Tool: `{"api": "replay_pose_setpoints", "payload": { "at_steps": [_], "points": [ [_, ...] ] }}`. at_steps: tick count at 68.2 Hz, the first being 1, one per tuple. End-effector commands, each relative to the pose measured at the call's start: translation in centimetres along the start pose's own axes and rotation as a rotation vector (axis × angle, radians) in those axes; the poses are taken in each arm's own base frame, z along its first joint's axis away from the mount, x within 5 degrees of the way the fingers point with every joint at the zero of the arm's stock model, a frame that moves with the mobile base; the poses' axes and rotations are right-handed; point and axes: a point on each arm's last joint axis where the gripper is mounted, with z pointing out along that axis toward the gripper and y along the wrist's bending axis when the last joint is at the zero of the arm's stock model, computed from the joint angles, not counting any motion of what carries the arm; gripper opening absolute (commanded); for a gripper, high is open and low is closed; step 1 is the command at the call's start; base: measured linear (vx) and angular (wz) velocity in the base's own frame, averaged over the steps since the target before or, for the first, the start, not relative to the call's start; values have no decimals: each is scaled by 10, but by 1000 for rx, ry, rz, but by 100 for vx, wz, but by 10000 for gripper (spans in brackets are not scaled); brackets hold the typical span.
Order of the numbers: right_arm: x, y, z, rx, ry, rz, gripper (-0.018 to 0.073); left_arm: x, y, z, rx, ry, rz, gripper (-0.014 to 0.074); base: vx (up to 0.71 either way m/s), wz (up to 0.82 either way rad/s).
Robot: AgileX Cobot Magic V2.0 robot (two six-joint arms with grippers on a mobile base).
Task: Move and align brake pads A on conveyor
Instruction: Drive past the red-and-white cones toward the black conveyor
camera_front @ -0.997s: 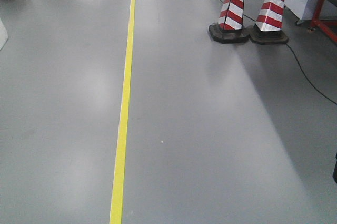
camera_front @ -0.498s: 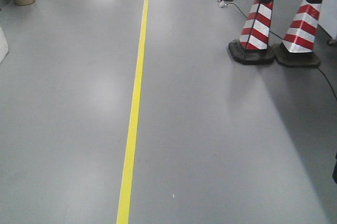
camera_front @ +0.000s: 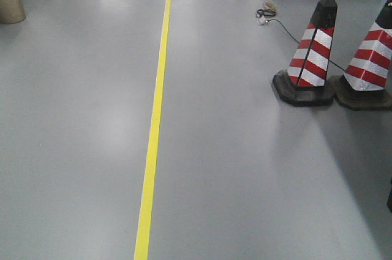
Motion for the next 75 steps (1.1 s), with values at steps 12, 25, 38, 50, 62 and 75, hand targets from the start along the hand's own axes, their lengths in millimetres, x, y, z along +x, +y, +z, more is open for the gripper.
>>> {"api": "replay_pose_setpoints", "payload": {
  "at_steps": [12, 25, 38, 50, 62, 75],
  "points": [
    [-17, 2, -4, -15, -123, -20, -7, -17, -1, -4, 6, -121, -7, -6, 74, -5],
    [-18, 2, -4, -16, -125, -20, -7, -17, -1, -4, 6, -121, -7, -6, 74, 3],
    [-18, 2, -4, -16, -125, -20, -7, -17, -1, -4, 6, -121, -7, -6, 73, 8],
    [-18, 2, -4, -15, -125, -21, -7, -17, -1, -4, 6, -122, -7, -6, 70, 9],
    [-18, 2, -4, -15, -125, -21, -7, -17, -1, -4, 6, -122, -7, -6, 67, 4],
    [-18, 2, -4, -15, -124, -21, -7, -17, -1, -4, 6, -122, -7, -6, 64, -4]
  ]
}}
